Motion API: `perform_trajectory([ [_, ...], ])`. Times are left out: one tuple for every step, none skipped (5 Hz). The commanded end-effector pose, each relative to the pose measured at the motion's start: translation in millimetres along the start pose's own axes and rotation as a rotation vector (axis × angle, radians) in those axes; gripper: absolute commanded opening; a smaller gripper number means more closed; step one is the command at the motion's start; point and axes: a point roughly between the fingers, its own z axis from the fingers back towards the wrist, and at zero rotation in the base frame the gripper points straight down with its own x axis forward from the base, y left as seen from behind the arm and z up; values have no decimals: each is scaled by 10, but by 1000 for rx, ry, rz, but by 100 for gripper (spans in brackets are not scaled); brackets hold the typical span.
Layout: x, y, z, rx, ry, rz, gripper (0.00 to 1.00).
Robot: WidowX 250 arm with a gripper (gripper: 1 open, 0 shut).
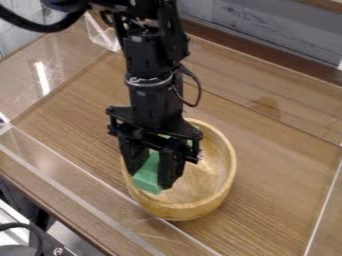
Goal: Remove the green block from inside the brown bowl and put it on the table
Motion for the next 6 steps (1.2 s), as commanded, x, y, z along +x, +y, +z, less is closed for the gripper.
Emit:
perform_trajectory([
  [80, 10, 135, -6, -64, -8, 0],
  [87, 20, 138, -9, -66, -7, 0],
  [94, 28, 147, -13, -68, -6, 0],
  [101, 33, 157, -16, -71, -5, 0],
  [106, 36, 173, -19, -74, -5, 0],
  [113, 36, 186, -23, -77, -4, 0],
])
